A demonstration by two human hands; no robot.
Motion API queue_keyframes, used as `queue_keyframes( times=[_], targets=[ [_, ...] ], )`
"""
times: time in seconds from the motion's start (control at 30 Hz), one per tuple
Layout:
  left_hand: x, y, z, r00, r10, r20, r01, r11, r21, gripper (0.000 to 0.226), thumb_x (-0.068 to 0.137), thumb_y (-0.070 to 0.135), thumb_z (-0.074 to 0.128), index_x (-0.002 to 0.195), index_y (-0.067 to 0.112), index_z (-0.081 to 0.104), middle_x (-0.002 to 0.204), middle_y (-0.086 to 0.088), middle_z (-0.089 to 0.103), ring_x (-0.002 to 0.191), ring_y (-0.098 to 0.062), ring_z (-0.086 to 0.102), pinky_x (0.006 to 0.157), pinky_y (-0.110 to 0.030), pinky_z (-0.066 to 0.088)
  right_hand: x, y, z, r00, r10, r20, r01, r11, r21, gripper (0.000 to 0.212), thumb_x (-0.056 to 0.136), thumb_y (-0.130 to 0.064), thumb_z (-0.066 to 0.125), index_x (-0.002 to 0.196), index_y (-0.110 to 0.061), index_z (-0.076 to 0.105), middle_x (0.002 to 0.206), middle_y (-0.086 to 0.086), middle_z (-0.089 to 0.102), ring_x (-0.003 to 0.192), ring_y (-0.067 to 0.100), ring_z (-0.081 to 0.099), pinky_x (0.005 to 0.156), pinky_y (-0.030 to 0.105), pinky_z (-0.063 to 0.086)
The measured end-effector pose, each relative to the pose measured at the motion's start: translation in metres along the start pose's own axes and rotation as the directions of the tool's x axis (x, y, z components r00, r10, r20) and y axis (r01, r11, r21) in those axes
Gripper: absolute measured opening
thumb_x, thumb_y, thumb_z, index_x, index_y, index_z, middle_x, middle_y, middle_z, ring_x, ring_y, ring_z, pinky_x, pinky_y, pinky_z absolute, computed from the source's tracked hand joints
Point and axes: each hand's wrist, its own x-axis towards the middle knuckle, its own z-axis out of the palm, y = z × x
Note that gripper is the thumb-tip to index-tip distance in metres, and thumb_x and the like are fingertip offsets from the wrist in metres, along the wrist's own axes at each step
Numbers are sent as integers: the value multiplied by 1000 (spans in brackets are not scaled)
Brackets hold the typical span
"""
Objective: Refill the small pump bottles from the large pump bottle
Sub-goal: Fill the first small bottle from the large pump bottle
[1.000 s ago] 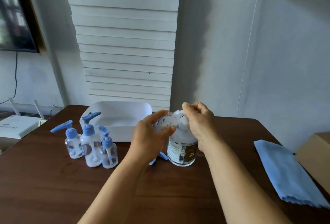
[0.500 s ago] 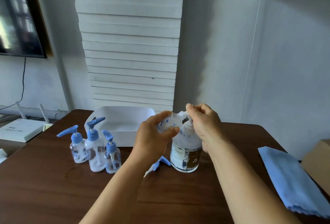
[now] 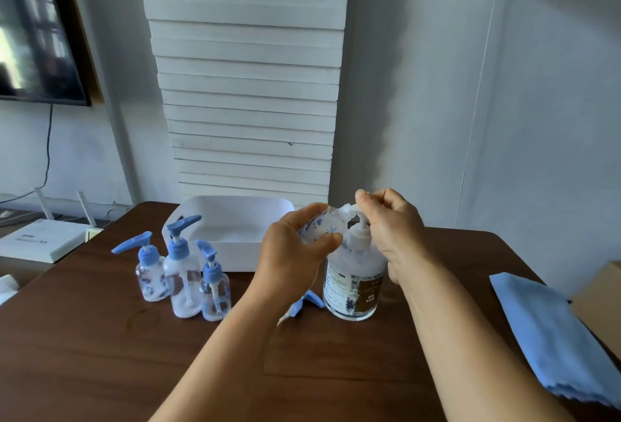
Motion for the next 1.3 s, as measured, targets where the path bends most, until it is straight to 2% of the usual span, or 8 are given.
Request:
queue_keyframes(
  times=[0.13, 0.33, 0.43, 0.6, 0.77, 0.9, 1.07, 1.3],
  targets=[
    [-5, -7, 1, 998, -53, 24, 54, 998, -39, 47, 79, 12, 72, 124, 20, 58, 105, 1, 68, 74, -2, 62, 60, -7, 49, -6, 13, 7, 999, 41, -5, -41, 998, 52, 32, 88, -36, 60, 65, -17, 48, 58, -6, 48, 58, 10, 44, 54, 25, 36],
    [-1, 0, 0, 1000, 4, 3, -4, 1000, -5, 45, 79, 16, 73, 121, 25, 60, 104, 13, 64, 89, 4, 60, 65, 2, 43, 0, -1, 0, 1000, -12, -20, 11, 999, -35, 29, 88, -38, 57, 70, -17, 52, 66, -2, 56, 65, 12, 50, 60, 28, 40],
    [-2, -5, 2, 1000, -23, 17, 24, 999, -31, 44, 79, 14, 73, 120, 24, 60, 101, 12, 65, 86, 0, 63, 65, -4, 48, -2, 10, 6, 999, 20, -43, -20, 1000, 3, 31, 88, -41, 57, 67, -18, 50, 62, -5, 53, 66, 14, 50, 61, 30, 40],
    [-2, -9, 1, 998, -63, 20, 65, 995, -76, 43, 79, 14, 73, 119, 23, 61, 101, 4, 69, 80, -8, 66, 64, -14, 52, 0, 9, 9, 997, 24, -79, -33, 993, -117, 33, 82, -49, 54, 65, -21, 51, 67, -7, 56, 83, 23, 56, 83, 45, 47],
    [3, -6, 2, 1000, -2, 10, 2, 999, -41, 42, 78, 13, 73, 117, 25, 62, 97, 15, 65, 75, 8, 61, 60, -3, 46, 4, 7, 4, 999, 7, -54, -12, 997, -76, 32, 87, -44, 55, 67, -19, 50, 66, -5, 55, 74, 18, 52, 70, 37, 44],
    [-2, -12, 1, 998, -54, 41, 56, 997, -55, 40, 79, 13, 73, 116, 23, 63, 99, 5, 70, 74, -2, 65, 70, -17, 55, -4, 16, 10, 998, 48, -44, -49, 998, -34, 32, 86, -45, 56, 68, -19, 51, 65, -6, 54, 72, 17, 51, 70, 35, 42],
    [0, -3, 0, 1000, -8, 11, 8, 1000, -19, 41, 79, 16, 73, 117, 26, 62, 95, 18, 63, 81, 9, 59, 63, 1, 43, 0, -2, 2, 999, 9, -38, -12, 997, -83, 31, 89, -41, 55, 68, -19, 51, 67, -4, 56, 68, 14, 50, 62, 29, 39],
    [-4, -11, 2, 998, -51, 32, 53, 996, -66, 43, 79, 11, 73, 120, 20, 62, 103, 7, 68, 75, 5, 62, 62, -3, 47, -7, 13, 8, 999, 39, -37, -39, 999, 2, 32, 90, -42, 56, 69, -18, 51, 68, -4, 56, 67, 13, 50, 62, 29, 40]
  ],
)
